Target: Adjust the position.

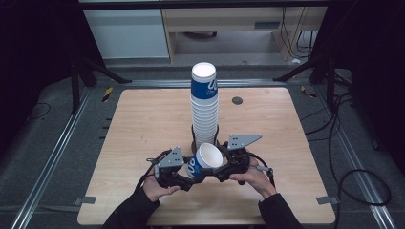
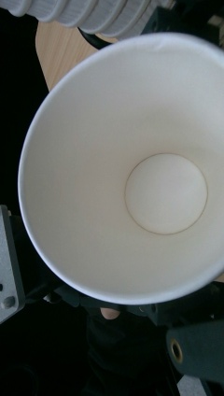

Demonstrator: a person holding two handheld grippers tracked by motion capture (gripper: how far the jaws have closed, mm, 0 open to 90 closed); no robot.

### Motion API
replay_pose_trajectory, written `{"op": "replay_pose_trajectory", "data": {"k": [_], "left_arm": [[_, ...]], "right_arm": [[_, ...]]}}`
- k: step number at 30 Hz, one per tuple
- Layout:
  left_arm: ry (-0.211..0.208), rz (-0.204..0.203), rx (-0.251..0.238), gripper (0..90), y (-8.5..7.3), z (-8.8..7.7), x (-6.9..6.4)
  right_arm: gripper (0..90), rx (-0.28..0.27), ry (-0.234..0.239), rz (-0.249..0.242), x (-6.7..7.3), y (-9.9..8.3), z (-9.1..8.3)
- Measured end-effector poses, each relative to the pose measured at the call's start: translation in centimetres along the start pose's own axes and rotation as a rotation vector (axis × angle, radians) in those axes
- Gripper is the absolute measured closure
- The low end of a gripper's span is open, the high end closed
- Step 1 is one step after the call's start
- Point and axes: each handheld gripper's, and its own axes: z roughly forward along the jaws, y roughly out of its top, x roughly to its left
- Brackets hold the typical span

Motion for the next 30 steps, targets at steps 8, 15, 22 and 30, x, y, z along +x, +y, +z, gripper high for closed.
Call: {"op": "replay_pose_trajectory", "data": {"k": [8, 15, 22, 30], "left_arm": [[-0.006, -0.007, -0.002, 27.5, 0.0, -0.1, 0.0], [-0.002, -0.024, 0.012, 23.3, -0.2, -0.5, 0.4], [0.034, -0.050, 0.028, 21.8, -0.9, -1.4, 1.5], [0.107, -0.109, 0.020, 20.4, -1.4, -3.1, 3.4]], "right_arm": [[20.1, 0.000, 0.011, 0.000, 0.1, 0.0, -0.1], [20.6, -0.014, -0.019, -0.029, 0.3, 0.4, -0.8], [20.5, -0.040, -0.097, -0.038, 0.0, 0.8, -2.9], [20.5, -0.034, -0.225, -0.038, -0.7, 0.7, -5.1]]}}
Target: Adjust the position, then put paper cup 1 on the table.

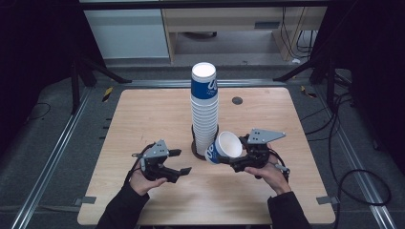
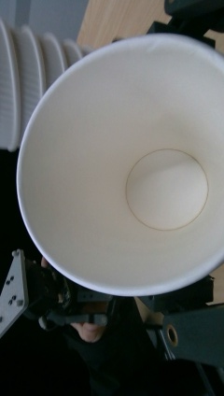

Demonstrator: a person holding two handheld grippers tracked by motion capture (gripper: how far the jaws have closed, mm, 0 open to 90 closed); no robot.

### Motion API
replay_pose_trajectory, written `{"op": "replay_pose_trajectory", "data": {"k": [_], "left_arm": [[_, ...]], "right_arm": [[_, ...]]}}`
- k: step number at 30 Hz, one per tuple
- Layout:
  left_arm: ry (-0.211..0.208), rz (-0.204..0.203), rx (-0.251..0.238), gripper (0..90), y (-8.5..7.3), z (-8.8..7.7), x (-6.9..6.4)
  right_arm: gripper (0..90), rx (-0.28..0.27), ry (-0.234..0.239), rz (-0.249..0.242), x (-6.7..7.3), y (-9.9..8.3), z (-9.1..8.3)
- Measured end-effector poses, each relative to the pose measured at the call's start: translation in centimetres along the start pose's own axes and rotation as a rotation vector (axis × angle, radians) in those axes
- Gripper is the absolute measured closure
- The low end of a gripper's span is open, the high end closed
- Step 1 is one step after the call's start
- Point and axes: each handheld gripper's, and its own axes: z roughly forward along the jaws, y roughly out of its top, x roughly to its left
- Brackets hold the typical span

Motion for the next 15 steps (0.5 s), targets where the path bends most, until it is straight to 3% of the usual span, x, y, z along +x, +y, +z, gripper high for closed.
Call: {"op": "replay_pose_trajectory", "data": {"k": [10, 15], "left_arm": [[0.059, -0.066, 0.006, 17.9, -0.8, -1.0, 2.2], [0.087, -0.089, 0.008, 17.5, -1.0, -1.4, 2.9]], "right_arm": [[20.3, 0.018, -0.180, 0.014, -1.3, 0.1, -2.0], [20.3, 0.033, -0.312, 0.039, -2.4, 0.2, -3.0]]}}
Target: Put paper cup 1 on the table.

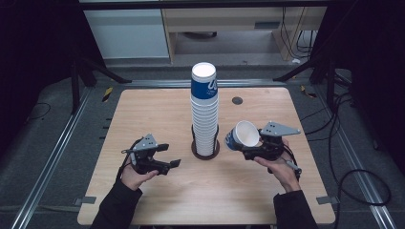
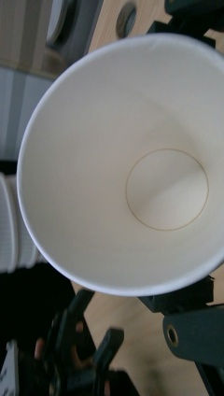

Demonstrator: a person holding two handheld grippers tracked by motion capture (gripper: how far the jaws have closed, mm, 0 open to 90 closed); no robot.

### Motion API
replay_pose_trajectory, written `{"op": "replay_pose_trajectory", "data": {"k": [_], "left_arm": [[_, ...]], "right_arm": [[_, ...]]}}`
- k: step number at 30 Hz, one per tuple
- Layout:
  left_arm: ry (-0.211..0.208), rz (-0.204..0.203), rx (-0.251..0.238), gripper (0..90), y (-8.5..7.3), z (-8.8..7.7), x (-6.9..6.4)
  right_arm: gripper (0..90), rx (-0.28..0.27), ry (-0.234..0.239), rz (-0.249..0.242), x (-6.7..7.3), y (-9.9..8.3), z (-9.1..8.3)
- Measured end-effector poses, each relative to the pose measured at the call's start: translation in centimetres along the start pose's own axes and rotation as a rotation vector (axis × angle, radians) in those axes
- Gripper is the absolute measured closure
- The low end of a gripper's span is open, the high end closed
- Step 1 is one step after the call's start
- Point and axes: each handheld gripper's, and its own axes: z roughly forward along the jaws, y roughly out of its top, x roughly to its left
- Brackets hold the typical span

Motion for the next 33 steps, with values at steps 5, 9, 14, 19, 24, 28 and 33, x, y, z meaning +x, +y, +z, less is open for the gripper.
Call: {"op": "replay_pose_trajectory", "data": {"k": [5, 9, 14, 19, 24, 28, 33], "left_arm": [[0.020, -0.028, -0.001, 17.3, -0.1, -0.4, 0.7], [0.041, -0.047, 0.004, 17.4, -0.2, -0.6, 1.3], [0.076, -0.062, 0.010, 17.3, -0.1, -1.0, 2.1], [0.102, -0.083, 0.008, 17.8, -0.3, -1.5, 2.7], [0.123, -0.085, 0.010, 18.1, -0.4, -1.6, 3.0], [0.122, -0.086, 0.009, 18.1, -0.3, -1.6, 3.0], [0.121, -0.080, 0.017, 17.9, -0.4, -1.6, 2.9]], "right_arm": [[20.3, 0.018, -0.130, 0.033, -1.7, -0.2, -0.6], [20.3, 0.041, -0.220, 0.051, -3.3, -0.6, -1.2], [20.2, 0.075, -0.308, 0.070, -4.9, -1.1, -1.9], [20.2, 0.130, -0.381, 0.082, -6.1, -1.7, -2.1], [20.1, 0.210, -0.444, 0.070, -7.0, -2.4, -1.9], [20.2, 0.250, -0.459, 0.082, -7.4, -2.9, -1.5], [20.1, 0.303, -0.457, 0.091, -7.7, -3.4, -1.1]]}}
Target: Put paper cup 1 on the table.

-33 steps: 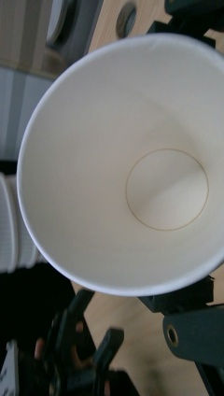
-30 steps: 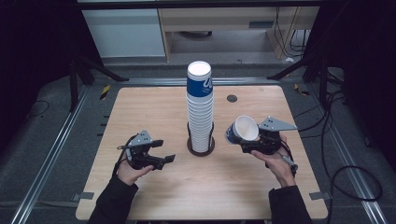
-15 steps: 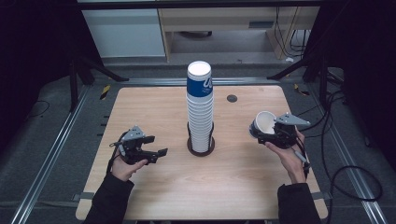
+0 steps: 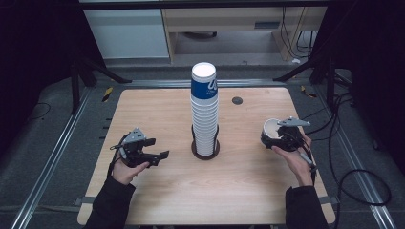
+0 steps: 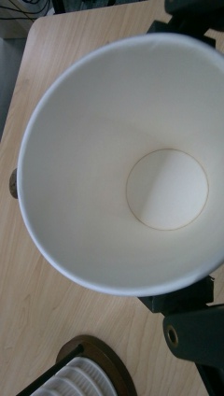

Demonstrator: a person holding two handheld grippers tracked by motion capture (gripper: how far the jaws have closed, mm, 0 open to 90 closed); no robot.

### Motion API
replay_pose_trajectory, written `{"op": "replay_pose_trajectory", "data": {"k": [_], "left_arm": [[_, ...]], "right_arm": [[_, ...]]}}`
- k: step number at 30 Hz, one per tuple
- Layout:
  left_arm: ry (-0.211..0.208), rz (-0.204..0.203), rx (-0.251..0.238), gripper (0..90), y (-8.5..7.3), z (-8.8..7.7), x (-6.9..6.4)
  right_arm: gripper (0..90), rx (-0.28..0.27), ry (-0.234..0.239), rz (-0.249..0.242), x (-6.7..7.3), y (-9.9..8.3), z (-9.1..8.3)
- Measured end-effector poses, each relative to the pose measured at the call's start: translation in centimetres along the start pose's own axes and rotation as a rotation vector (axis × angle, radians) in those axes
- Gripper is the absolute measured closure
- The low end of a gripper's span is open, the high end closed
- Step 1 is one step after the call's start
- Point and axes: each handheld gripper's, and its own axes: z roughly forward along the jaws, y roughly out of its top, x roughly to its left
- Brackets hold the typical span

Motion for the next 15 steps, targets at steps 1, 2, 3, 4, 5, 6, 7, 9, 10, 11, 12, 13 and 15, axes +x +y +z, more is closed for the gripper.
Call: {"op": "replay_pose_trajectory", "data": {"k": [1, 2, 3, 4, 5, 6, 7, 9, 10, 11, 12, 13, 15], "left_arm": [[0.001, -0.002, 0.000, 17.9, 0.0, 0.0, 0.0], [0.001, 0.000, 0.000, 17.8, 0.0, 0.0, -0.1], [0.000, 0.000, -0.001, 17.8, 0.0, 0.0, -0.1], [0.000, -0.001, -0.001, 17.8, 0.0, 0.0, -0.1], [0.001, -0.001, -0.001, 17.8, 0.0, 0.0, -0.1], [0.001, -0.001, 0.000, 17.8, 0.0, 0.0, -0.1], [0.002, -0.001, 0.001, 17.7, 0.0, 0.0, -0.1], [0.002, 0.000, -0.001, 17.8, 0.0, 0.0, -0.1], [0.003, 0.001, -0.002, 17.7, 0.0, -0.1, -0.1], [0.004, 0.000, -0.003, 17.8, 0.0, -0.1, -0.1], [0.004, 0.000, -0.002, 17.7, 0.1, -0.1, 0.0], [0.005, 0.001, -0.003, 17.7, 0.1, -0.2, -0.1], [0.006, 0.004, -0.004, 17.6, 0.2, -0.2, -0.1]], "right_arm": [[20.1, 0.006, 0.001, 0.000, 0.0, -0.1, 0.2], [20.1, 0.013, 0.002, 0.000, 0.0, -0.1, 0.3], [20.1, 0.020, 0.002, -0.004, 0.0, -0.2, 0.6], [20.1, 0.025, 0.002, -0.002, 0.1, -0.3, 0.7], [20.1, 0.030, 0.002, -0.001, 0.1, -0.4, 0.9], [20.0, 0.038, 0.004, 0.001, 0.1, -0.5, 1.1], [20.0, 0.044, 0.002, -0.004, 0.1, -0.6, 1.4], [20.0, 0.061, 0.002, -0.003, 0.2, -0.7, 1.8], [20.0, 0.068, 0.002, 0.001, 0.3, -0.7, 1.9], [19.9, 0.073, -0.001, -0.005, 0.3, -0.8, 2.1], [19.9, 0.078, 0.002, -0.005, 0.3, -0.9, 2.3], [19.9, 0.079, -0.001, -0.005, 0.3, -0.9, 2.4], [19.8, 0.089, 0.003, 0.003, 0.2, -1.0, 2.6]]}}
